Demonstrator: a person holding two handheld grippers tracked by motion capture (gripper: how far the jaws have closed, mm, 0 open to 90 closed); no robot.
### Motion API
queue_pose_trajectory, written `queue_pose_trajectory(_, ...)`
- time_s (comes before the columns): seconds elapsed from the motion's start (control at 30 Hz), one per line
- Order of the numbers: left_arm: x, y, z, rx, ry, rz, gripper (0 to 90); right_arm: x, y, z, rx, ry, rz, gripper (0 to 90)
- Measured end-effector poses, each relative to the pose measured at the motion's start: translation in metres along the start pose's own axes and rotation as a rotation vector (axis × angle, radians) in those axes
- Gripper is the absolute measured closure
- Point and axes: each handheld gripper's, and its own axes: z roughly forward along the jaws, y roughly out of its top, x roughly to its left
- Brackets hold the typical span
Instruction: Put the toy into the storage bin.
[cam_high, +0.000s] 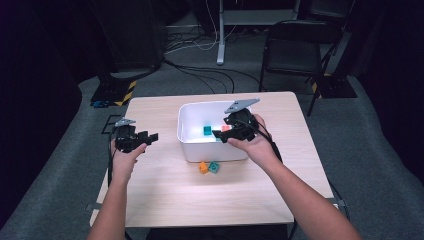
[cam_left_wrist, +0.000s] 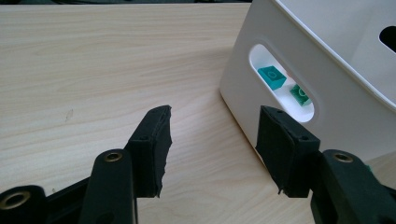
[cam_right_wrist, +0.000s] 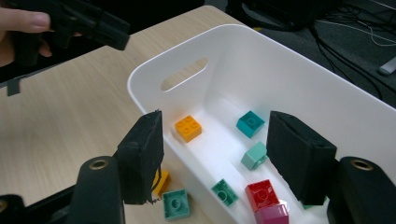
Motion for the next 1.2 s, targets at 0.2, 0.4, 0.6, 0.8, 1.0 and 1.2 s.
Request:
queue_pose_trajectory(0.2,-0.001,0.0,0.0,-0.003,-0.004,0.004,44.4,0.021,-0.018,-0.006,-0.013,0.032,-0.036,37.2)
queue_pose_trajectory(0.4,-0.002,0.0,0.0,0.0,-0.003,0.002,44.4,0.039,-0.045,0.002,0.004,0.028,-0.061,38.4)
queue_pose_trajectory(0.6,-0.001,0.001,-0.002,-0.007,-0.003,0.004,44.4,0.051,-0.07,0.024,0.043,0.027,-0.082,40.7)
queue_pose_trajectory(0.8,-0.003,0.001,-0.002,-0.006,-0.005,0.005,44.4,0.056,-0.09,0.052,0.081,0.027,-0.09,43.7)
queue_pose_trajectory(1.0,-0.002,0.001,-0.002,-0.009,-0.006,0.004,44.4,0.054,-0.106,0.078,0.124,0.022,-0.092,45.9)
queue_pose_trajectory(1.2,0.0,0.001,-0.003,-0.012,-0.003,0.001,44.4,0.052,-0.116,0.094,0.152,0.027,-0.073,45.9)
